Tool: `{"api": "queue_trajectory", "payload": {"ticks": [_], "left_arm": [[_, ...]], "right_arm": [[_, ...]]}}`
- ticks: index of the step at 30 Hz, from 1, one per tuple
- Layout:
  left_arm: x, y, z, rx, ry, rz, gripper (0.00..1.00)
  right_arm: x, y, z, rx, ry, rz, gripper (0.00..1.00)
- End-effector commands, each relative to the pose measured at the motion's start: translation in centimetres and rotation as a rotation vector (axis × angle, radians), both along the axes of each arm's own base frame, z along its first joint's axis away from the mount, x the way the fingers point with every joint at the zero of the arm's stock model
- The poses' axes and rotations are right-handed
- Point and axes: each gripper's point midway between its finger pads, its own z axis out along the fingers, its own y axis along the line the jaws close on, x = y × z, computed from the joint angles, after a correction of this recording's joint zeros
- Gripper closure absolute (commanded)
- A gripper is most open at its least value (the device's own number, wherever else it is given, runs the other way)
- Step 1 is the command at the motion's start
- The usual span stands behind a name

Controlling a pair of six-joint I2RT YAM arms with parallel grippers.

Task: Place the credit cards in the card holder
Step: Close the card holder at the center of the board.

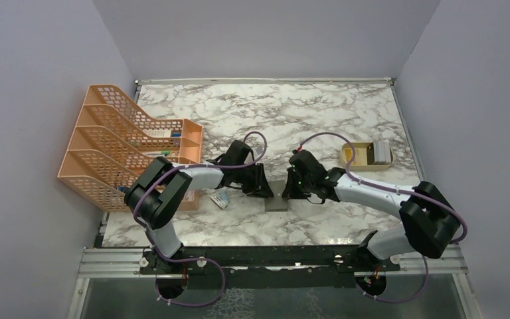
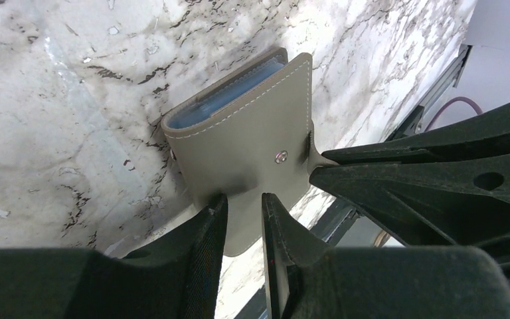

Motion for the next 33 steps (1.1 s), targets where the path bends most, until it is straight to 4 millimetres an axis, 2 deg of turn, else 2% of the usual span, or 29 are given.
{"api": "queue_trajectory", "payload": {"ticks": [1, 9, 13, 20, 22, 25, 33], "left_arm": [[0.0, 1.5, -2.6, 0.123, 0.000, 0.007, 0.71], [-0.1, 1.7, -3.1, 0.138, 0.015, 0.005, 0.71], [-0.2, 1.7, -3.2, 0.143, 0.016, 0.006, 0.71], [-0.1, 1.7, -2.9, 0.141, 0.011, 0.008, 0.71], [0.0, 1.7, -2.8, 0.141, 0.007, 0.012, 0.71], [0.0, 1.7, -2.9, 0.143, 0.014, 0.012, 0.71], [0.0, 1.8, -2.8, 0.150, 0.016, 0.011, 0.70]], "right_arm": [[1.4, 2.1, 1.9, 0.076, -0.049, 0.018, 0.96], [2.0, 2.4, 1.5, 0.058, -0.050, 0.015, 0.90], [1.8, 2.5, 1.6, 0.049, -0.033, 0.022, 0.79], [1.3, 1.9, 3.7, 0.064, -0.071, 0.046, 0.63], [1.1, 1.7, 3.7, 0.063, -0.076, 0.052, 0.64], [0.8, 1.2, 3.1, 0.046, -0.068, 0.049, 0.72], [1.1, 0.1, 2.8, 0.022, -0.083, 0.014, 0.80]]}}
